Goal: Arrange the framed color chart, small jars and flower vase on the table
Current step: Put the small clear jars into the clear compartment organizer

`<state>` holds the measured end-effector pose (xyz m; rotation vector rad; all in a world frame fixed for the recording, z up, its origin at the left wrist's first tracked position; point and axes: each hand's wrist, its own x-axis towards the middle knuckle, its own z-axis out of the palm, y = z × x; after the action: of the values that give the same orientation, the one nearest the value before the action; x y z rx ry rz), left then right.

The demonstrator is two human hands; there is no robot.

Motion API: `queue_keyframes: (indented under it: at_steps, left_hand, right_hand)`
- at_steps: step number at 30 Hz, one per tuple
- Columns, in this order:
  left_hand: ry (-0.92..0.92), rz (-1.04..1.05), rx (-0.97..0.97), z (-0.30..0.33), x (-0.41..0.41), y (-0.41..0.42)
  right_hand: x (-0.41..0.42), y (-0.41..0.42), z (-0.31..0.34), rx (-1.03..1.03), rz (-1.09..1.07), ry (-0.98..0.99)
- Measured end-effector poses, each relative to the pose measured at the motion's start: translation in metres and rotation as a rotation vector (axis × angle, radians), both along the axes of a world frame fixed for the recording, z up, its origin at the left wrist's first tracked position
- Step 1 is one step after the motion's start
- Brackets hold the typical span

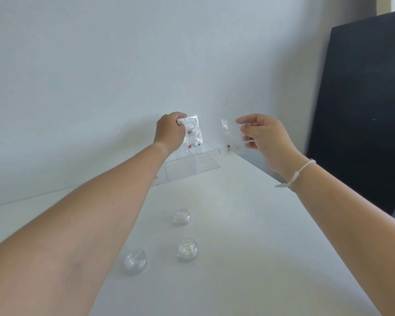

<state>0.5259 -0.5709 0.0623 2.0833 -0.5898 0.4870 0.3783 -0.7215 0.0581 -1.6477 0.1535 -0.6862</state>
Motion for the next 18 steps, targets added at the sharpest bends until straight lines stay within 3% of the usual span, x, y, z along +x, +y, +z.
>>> queue_keyframes:
  at_steps: [4,10,13,18]
  left_hand:
    - [0.012,-0.001,-0.043,0.006,0.005,-0.005]
    - [0.087,-0.042,0.262,-0.013,0.004,-0.006]
    - [0.008,0.023,0.359,-0.017,0.007,0.006]
    - [-0.121,-0.026,0.305,-0.021,-0.009,0.047]
  right_hand:
    - [0.014,0.007,-0.002,-0.012,-0.016,-0.007]
    - [0.037,0.014,-0.001,-0.014,-0.088,-0.076]
    - [0.052,0.020,-0.004,-0.043,-0.128,-0.118]
    - [0.079,0.027,-0.011,-0.027,-0.157,-0.155]
